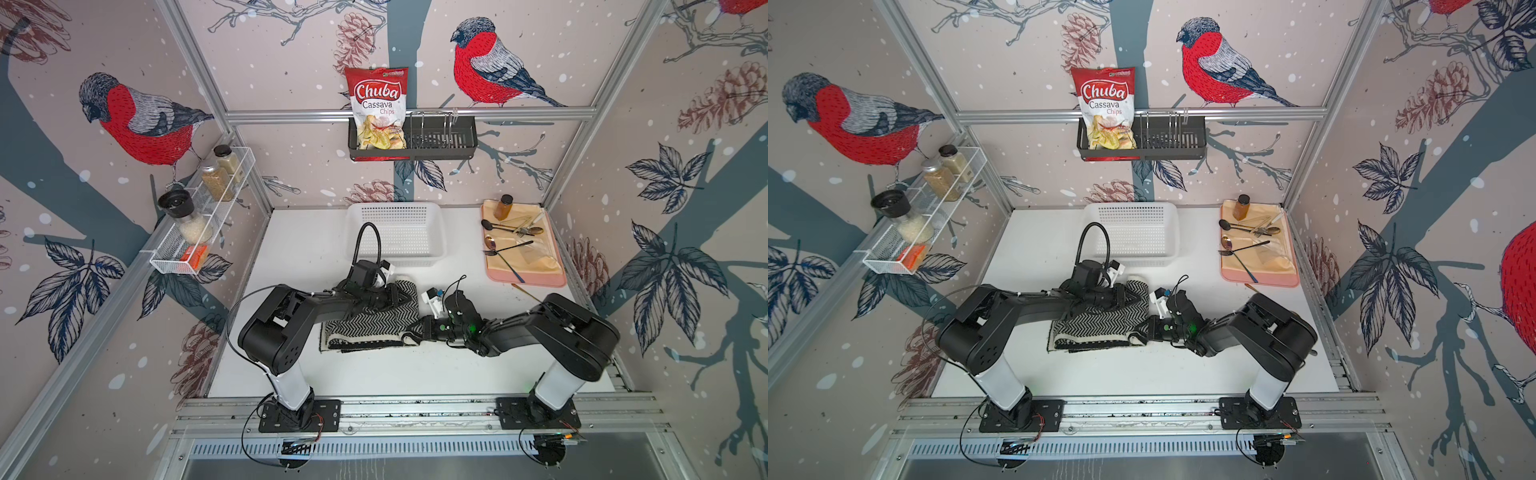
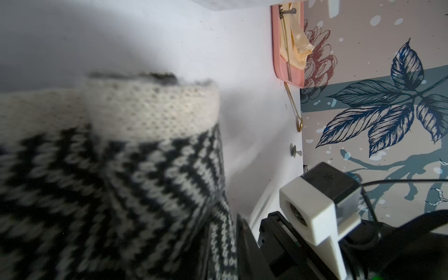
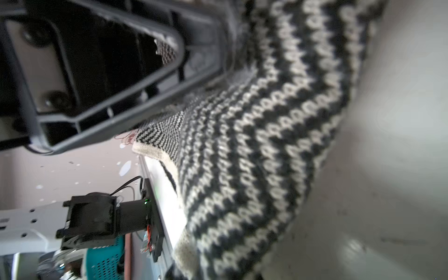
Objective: Roll up the scarf and place it into the basket
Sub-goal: Roll the scarf at the center of the board.
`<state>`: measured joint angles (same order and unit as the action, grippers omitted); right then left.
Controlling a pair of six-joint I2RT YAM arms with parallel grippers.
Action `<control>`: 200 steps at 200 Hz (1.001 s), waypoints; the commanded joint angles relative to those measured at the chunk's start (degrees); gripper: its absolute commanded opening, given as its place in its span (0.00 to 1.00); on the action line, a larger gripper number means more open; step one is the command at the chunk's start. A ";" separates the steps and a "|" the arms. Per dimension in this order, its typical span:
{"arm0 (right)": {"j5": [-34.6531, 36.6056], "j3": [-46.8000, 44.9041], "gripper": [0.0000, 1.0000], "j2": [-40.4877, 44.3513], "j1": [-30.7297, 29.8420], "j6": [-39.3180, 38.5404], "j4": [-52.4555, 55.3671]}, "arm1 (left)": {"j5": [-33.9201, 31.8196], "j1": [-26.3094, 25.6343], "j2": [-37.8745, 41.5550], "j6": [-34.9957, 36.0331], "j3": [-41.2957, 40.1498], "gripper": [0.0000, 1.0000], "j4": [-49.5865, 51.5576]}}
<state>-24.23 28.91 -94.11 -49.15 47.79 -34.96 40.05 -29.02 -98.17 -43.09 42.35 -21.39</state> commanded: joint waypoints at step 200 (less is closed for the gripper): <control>55.42 55.69 0.06 -21.92 -20.31 -20.10 86.17 | 9.96 0.92 4.88 -12.07 -1.10 0.34 -17.40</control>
<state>36.53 83.94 -115.15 -68.27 34.30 58.63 39.72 -27.18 -93.25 -48.82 41.71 -20.47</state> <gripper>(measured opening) 0.104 0.338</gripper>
